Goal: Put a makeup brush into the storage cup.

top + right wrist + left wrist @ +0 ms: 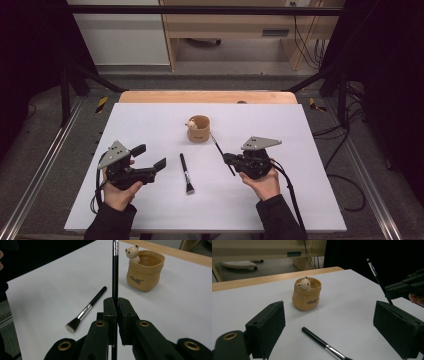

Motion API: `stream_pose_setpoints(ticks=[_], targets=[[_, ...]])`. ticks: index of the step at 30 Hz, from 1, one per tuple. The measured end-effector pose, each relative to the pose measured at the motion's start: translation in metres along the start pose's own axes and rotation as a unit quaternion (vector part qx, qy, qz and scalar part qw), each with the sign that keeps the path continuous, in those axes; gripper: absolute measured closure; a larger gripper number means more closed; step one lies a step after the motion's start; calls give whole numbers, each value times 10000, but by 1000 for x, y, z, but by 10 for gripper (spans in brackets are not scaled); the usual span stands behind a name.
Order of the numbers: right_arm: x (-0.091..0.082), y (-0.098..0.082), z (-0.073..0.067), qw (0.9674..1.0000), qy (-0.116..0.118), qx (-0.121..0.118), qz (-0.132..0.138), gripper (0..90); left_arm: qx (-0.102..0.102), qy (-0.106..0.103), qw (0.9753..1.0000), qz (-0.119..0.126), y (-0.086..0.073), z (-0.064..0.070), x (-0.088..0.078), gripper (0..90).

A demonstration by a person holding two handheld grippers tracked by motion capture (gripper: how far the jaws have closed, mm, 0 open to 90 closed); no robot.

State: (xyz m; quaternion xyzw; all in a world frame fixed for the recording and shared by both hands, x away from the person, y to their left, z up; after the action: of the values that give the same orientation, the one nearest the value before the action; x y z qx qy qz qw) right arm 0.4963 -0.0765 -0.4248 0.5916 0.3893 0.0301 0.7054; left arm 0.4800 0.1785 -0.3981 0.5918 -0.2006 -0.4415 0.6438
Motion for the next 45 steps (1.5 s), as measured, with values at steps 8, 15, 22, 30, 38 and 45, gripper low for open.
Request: stream_pose_setpoints(ticks=[8, 15, 22, 30, 38, 45], targets=[[-4, 7, -6, 9996, 79, 90, 261, 858, 6, -137, 9998, 143, 16, 10, 16, 99], [-2, 9, -12, 9990, 147, 173, 395, 858, -23, -274, 9994, 224, 23, 20, 33, 100], [1, 8, -17, 9984, 196, 221, 480, 858, -76, -374, 9989, 266, 27, 26, 45, 103], [2, 8, -21, 9976, 235, 244, 601, 859, -137, -497, 9982, 293, 29, 34, 59, 115], [3, 7, -24, 9965, 266, 341, 717, 859, -302, -657, 9968, 331, 28, 41, 73, 125], [4, 8, -27, 9957, 316, 393, 776, 859, -405, -749, 9958, 342, 26, 46, 83, 146]])
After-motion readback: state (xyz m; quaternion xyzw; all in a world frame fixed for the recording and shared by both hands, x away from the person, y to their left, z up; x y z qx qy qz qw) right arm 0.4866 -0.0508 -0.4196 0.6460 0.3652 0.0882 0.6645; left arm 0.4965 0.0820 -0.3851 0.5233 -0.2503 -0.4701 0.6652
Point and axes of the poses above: each handheld gripper's, and its own axes: x roughly forward along the jaws, y roughly out of its top, z roughly to its right, the point moved 8 cm from there along x, roughly forward along the jaws, and after that the axes turned 15 degrees about -y, right-handed, at the moved point
